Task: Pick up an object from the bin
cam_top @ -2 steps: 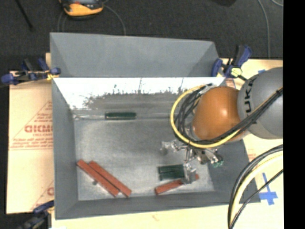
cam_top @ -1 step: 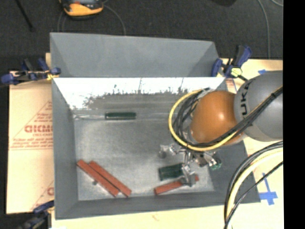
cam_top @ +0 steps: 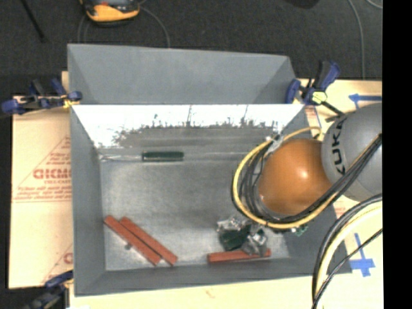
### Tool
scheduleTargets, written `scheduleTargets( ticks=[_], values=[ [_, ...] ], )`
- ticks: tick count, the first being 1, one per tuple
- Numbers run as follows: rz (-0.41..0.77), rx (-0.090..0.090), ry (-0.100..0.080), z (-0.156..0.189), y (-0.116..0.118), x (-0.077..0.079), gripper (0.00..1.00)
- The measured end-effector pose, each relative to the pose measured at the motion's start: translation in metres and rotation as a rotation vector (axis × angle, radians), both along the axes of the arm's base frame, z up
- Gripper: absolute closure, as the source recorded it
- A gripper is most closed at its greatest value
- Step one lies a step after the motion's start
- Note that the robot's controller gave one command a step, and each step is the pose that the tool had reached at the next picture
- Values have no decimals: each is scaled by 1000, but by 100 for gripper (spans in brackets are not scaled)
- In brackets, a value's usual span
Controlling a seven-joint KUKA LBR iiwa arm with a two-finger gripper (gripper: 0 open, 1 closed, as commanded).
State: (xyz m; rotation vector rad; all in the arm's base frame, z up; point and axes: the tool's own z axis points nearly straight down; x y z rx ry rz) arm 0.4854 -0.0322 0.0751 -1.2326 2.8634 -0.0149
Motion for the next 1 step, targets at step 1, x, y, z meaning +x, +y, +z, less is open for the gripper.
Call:
scheduleTargets(
  ticks=[1],
  values=[
    [0, 0, 0, 0, 0, 0, 100]
  ],
)
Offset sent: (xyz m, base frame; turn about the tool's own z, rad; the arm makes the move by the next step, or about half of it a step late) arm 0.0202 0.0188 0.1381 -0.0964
